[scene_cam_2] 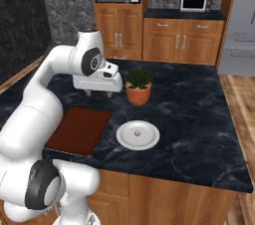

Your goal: Move the dessert items from the plates to the tray.

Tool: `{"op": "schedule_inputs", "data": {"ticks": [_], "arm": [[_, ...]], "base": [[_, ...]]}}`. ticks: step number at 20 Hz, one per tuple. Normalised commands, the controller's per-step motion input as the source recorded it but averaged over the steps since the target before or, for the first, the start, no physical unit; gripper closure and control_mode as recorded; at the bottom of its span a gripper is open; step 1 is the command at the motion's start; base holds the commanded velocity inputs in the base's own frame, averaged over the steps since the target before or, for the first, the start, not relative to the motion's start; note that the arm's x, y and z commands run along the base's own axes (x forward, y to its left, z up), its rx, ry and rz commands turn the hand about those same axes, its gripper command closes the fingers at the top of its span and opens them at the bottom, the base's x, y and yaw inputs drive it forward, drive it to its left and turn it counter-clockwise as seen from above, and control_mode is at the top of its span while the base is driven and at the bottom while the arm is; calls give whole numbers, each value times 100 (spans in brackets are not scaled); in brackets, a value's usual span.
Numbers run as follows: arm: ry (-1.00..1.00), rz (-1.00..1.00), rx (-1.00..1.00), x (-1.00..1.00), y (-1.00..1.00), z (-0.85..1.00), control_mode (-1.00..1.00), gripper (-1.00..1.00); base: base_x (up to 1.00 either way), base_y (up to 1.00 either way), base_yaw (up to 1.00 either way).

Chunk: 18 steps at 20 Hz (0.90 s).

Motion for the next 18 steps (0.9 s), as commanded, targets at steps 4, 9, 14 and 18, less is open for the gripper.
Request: {"op": "schedule_inputs", "data": {"ticks": [4,9,14,18], "arm": [[6,-1,-1,13,-47,-3,-100,-100],[4,0,0,10,-29,-1,-100,-100],[4,0,0,9,-15,-32,-100,-100],[1,0,0,18,0,-59,-100,-100]], "base": [[0,0,0],[0,0,0],[0,0,0],[0,0,0]]}}
